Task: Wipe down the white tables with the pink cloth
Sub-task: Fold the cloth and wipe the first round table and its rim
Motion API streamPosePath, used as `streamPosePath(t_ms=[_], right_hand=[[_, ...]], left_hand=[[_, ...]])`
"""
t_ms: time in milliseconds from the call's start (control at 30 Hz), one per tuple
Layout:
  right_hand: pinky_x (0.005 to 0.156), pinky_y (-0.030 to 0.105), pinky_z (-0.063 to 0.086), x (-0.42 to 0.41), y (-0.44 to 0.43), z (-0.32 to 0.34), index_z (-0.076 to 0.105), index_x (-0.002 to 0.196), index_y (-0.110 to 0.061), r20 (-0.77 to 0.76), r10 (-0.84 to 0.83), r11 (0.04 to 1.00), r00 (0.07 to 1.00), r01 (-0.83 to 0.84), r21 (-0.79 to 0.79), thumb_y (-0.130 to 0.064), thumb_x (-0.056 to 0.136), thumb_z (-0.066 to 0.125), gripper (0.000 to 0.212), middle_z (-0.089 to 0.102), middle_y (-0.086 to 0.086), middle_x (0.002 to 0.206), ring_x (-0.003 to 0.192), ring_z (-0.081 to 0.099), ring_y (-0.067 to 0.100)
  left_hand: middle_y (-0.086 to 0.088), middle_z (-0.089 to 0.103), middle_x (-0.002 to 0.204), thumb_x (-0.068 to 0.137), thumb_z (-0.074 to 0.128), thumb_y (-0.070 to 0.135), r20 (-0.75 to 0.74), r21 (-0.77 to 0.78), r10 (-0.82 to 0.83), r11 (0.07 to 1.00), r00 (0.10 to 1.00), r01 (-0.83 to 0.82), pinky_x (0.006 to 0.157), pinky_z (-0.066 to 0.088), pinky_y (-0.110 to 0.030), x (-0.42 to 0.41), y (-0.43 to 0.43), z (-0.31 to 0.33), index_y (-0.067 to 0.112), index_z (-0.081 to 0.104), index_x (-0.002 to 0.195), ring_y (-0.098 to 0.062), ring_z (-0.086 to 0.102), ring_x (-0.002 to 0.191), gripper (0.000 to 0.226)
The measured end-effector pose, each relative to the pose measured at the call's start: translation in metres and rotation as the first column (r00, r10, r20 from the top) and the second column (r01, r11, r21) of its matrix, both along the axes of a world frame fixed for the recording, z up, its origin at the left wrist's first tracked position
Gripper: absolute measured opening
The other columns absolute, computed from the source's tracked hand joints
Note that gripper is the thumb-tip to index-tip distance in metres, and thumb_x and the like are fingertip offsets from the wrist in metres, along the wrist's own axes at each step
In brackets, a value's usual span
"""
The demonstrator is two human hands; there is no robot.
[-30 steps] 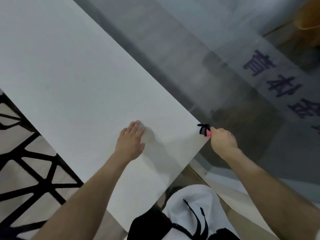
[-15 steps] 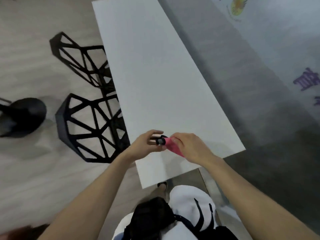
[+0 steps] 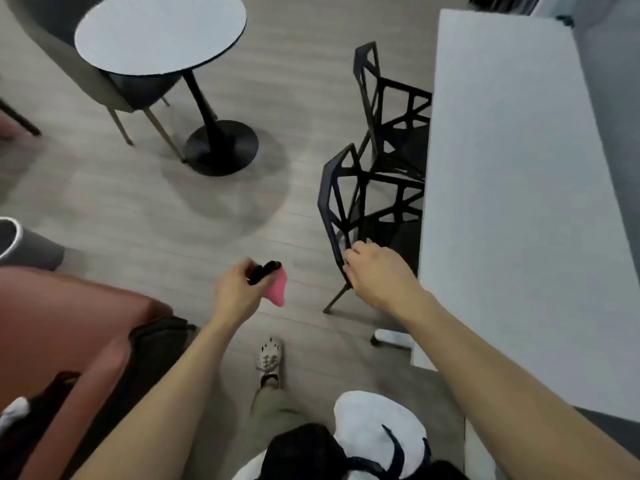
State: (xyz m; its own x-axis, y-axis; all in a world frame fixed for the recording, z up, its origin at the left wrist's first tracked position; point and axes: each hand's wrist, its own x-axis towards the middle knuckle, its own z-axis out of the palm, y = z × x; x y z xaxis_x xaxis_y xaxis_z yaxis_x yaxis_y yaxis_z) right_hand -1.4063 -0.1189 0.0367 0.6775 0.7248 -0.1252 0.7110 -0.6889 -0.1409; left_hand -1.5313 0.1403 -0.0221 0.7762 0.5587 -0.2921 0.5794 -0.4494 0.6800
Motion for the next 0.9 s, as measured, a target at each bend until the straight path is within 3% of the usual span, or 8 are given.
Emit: streamPosePath(t_ms=[133,233,400,500,600,700,900], right_hand=[[0.079,0.043,0.049,0.009,0.1,-0.018,0.062,0.111,-0.017,0.058,0.098,0.992,0.993,-0.093,-0.087,-0.028,0.112,0.043,0.023,0.064,0.005,0.107,0.099,0.065,0.03],[0.081,0.043,0.044,0.013,0.182,-0.018,0.061,0.111,-0.017,0.047,0.144,0.984,0.988,-0.138,-0.115,-0.03,0.112,0.041,0.024,0.063,0.007,0.109,0.102,0.064,0.031],[0.088,0.043,0.046,0.025,0.305,0.005,0.065,0.107,-0.015,0.042,0.143,0.99,0.989,-0.143,-0.009,-0.035,0.106,0.053,0.024,0.065,0.008,0.109,0.106,0.064,0.033],[0.087,0.044,0.048,0.042,0.363,0.018,0.067,0.107,-0.014,0.059,0.132,0.991,0.99,-0.134,0.031,-0.036,0.105,0.056,0.024,0.065,0.008,0.109,0.106,0.064,0.032],[0.088,0.043,0.049,0.073,0.42,0.025,0.067,0.109,-0.014,0.094,0.132,0.991,0.987,-0.135,0.022,-0.035,0.104,0.054,0.025,0.064,0.007,0.112,0.107,0.062,0.032],[0.088,0.044,0.049,0.114,0.479,0.023,0.068,0.106,-0.014,0.113,0.121,0.991,0.986,-0.126,0.045,-0.032,0.104,0.051,0.025,0.064,0.008,0.11,0.106,0.061,0.032],[0.081,0.042,0.047,0.218,0.607,0.005,0.067,0.102,-0.013,0.134,0.102,0.988,0.986,-0.116,0.098,-0.029,0.104,0.052,0.022,0.063,0.008,0.105,0.099,0.062,0.032]], left_hand=[[0.007,0.067,0.075,0.093,0.075,0.067,-0.032,0.158,-0.08,0.984,0.996,0.084,0.065,0.053,-0.042,-0.016,0.107,-0.013,0.029,0.059,0.082,-0.02,0.066,0.072,0.043],[0.009,0.064,0.072,0.092,0.069,0.076,-0.071,0.225,-0.118,0.965,0.99,0.132,0.057,0.048,-0.04,-0.025,0.185,-0.009,0.03,0.053,0.079,-0.017,0.063,0.067,0.051],[0.013,0.063,0.068,0.077,0.056,0.084,-0.019,0.242,-0.03,0.97,0.999,0.033,0.054,0.041,-0.034,-0.018,0.302,0.025,0.032,0.056,0.078,-0.006,0.058,0.062,0.052],[0.012,0.063,0.071,0.076,0.054,0.087,0.029,0.284,0.003,0.959,1.0,-0.011,0.058,0.046,-0.037,0.005,0.36,0.04,0.031,0.057,0.078,-0.01,0.06,0.066,0.056],[0.011,0.062,0.078,0.077,0.05,0.084,0.056,0.313,0.006,0.949,0.998,-0.023,0.062,0.048,-0.04,0.038,0.412,0.046,0.032,0.057,0.082,-0.015,0.061,0.072,0.053],[0.009,0.062,0.084,0.084,0.061,0.074,0.081,0.332,-0.015,0.943,0.997,-0.013,0.067,0.05,-0.043,0.082,0.46,0.042,0.029,0.058,0.088,-0.022,0.06,0.077,0.046],[0.015,0.06,0.078,0.094,0.07,0.049,0.043,0.356,-0.034,0.934,0.998,0.017,0.064,0.043,-0.038,0.185,0.579,0.035,0.033,0.056,0.094,-0.023,0.061,0.077,0.021]])
